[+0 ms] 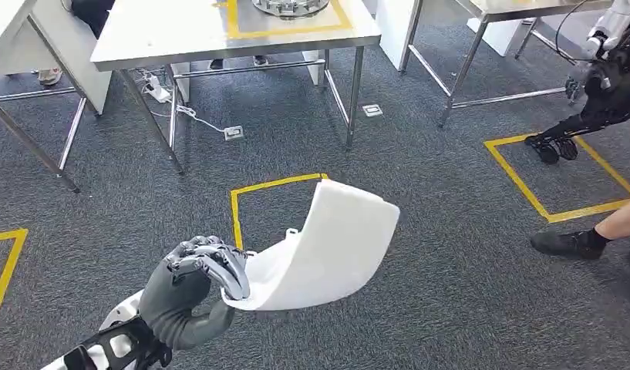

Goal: Take the parts from the cabinet and place them on the table.

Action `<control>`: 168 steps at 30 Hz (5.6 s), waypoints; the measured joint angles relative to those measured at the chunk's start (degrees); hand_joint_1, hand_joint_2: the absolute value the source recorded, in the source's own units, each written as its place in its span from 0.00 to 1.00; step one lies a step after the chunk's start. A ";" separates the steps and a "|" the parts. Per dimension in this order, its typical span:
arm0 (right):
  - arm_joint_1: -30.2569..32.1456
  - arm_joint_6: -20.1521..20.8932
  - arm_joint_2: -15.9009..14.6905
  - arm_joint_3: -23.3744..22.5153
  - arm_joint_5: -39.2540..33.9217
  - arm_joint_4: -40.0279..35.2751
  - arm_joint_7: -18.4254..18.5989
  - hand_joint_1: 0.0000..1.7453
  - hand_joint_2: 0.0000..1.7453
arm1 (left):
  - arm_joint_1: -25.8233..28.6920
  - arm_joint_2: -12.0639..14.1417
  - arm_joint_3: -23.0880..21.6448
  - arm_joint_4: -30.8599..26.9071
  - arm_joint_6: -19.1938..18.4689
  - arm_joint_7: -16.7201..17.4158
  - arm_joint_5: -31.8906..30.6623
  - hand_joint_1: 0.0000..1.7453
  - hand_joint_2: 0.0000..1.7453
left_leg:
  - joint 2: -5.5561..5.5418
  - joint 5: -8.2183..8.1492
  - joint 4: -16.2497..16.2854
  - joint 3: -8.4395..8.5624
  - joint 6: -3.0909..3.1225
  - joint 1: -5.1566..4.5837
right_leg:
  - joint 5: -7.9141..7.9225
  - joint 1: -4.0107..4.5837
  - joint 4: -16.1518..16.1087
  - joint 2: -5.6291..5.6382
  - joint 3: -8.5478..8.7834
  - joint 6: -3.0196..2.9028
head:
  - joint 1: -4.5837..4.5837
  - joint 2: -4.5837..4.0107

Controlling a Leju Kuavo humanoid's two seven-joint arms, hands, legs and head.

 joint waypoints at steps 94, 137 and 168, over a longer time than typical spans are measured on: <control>-0.59 1.22 -1.31 1.64 -0.81 0.02 1.12 0.00 0.00 | -9.67 4.46 -1.29 5.62 2.34 -0.39 5.94 1.00 1.00 | 0.69 -3.96 -1.13 5.97 -0.73 1.25 | 4.06 -0.80 -0.27 0.36 -5.06 0.86 | -0.26 0.00; -0.33 1.20 -1.36 1.99 0.98 0.00 2.40 0.00 0.00 | -3.09 3.34 0.46 -1.44 2.99 0.81 1.97 1.00 1.00 | 1.18 -4.57 6.91 -2.15 -3.33 1.80 | -1.67 -1.55 -1.17 0.50 4.37 -0.78 | -0.48 0.00; -0.73 1.38 -1.42 1.95 0.55 0.00 4.59 0.00 0.00 | -6.91 2.56 -0.55 1.20 1.46 1.70 3.37 1.00 1.00 | 1.56 -7.10 7.10 -2.57 -2.62 1.48 | -1.04 -1.60 -0.50 -0.86 3.09 -0.82 | -0.55 0.00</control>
